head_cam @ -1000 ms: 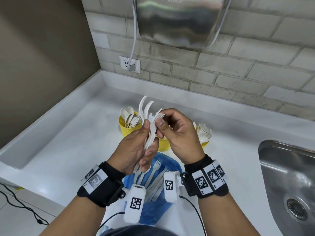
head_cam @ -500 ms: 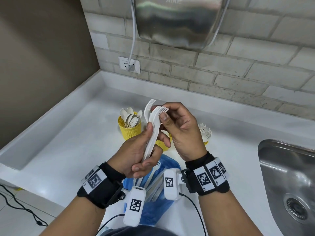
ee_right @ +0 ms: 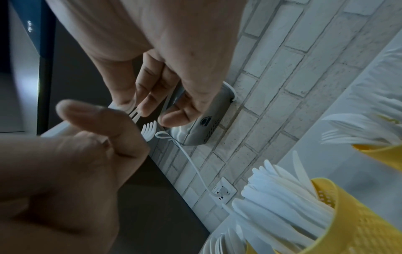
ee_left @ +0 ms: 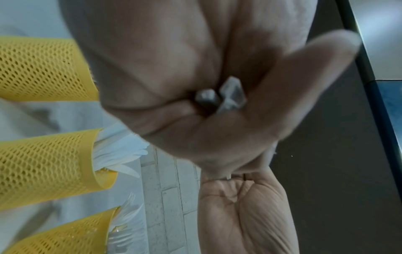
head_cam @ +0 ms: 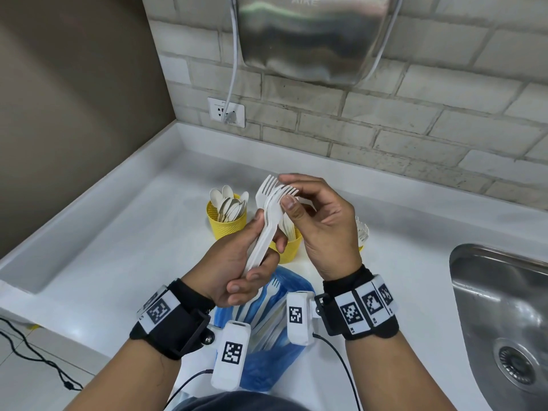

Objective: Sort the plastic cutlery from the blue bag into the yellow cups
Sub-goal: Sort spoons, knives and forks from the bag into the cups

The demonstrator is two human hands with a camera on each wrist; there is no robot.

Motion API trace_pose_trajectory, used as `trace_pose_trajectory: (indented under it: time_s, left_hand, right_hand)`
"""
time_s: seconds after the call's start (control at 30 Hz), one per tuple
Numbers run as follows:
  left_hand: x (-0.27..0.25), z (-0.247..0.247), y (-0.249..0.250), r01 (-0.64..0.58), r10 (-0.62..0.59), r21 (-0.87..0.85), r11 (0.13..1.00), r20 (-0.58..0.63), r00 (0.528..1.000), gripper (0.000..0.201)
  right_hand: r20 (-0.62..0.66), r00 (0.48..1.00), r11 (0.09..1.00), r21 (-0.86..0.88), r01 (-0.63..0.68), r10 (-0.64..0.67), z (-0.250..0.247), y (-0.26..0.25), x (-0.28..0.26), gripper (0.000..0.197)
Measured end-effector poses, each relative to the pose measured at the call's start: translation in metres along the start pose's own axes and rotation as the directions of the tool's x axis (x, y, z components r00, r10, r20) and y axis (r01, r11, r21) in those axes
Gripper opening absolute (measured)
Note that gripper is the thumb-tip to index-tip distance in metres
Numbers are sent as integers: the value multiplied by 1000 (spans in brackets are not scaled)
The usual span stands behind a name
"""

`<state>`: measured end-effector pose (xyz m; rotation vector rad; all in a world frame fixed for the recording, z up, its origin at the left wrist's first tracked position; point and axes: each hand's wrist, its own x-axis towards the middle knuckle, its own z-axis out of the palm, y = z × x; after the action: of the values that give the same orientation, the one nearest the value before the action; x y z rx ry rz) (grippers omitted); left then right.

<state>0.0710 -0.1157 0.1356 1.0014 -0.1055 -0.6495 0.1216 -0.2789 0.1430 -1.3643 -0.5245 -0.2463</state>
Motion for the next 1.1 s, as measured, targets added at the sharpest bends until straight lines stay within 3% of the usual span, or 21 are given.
trace_pose_trajectory:
  time_s: [0.2, 0.4, 0.53, 0.7, 0.8, 0.93, 1.0, 1.1]
  left_hand:
    - [-1, 0, 1, 17, -15, 37, 999, -55, 998, 58]
    - [-3, 6, 1, -31, 61, 229, 973, -126, 990, 60]
    - [-4, 5, -1, -27, 51, 289, 957, -73, 996, 50]
    - [-5, 5, -2, 0, 3, 313, 950, -7, 1000, 40]
    - [-4, 5, -3, -6, 1, 281, 960, 17, 1000, 37]
    - [-1, 3, -5, -62, 97, 300, 952, -104, 990, 33]
    - [1, 1, -6, -103, 196, 409, 907, -192, 962, 30]
    - [3, -1, -8, -143, 288, 518, 843, -210, 934, 25]
  right_hand:
    - [-16, 998, 997, 51, -56, 57, -1, -1, 1, 14]
    - [-57, 995, 996, 33, -83, 85, -1, 3, 3, 22]
    - [-61, 996, 997, 31, -70, 72, -1, 2, 3, 22]
    - [99, 988, 993, -24, -119, 120, -3, -3, 3, 27]
    - [162, 969, 982, -66, -177, 185, -3, -2, 3, 18]
    - [61, 982, 980, -98, -174, 181, -3, 5, 3, 9]
    - [-16, 989, 980, -133, -151, 150, -5, 8, 4, 8]
    - [-74, 993, 979, -174, -108, 97, -7, 4, 4, 9]
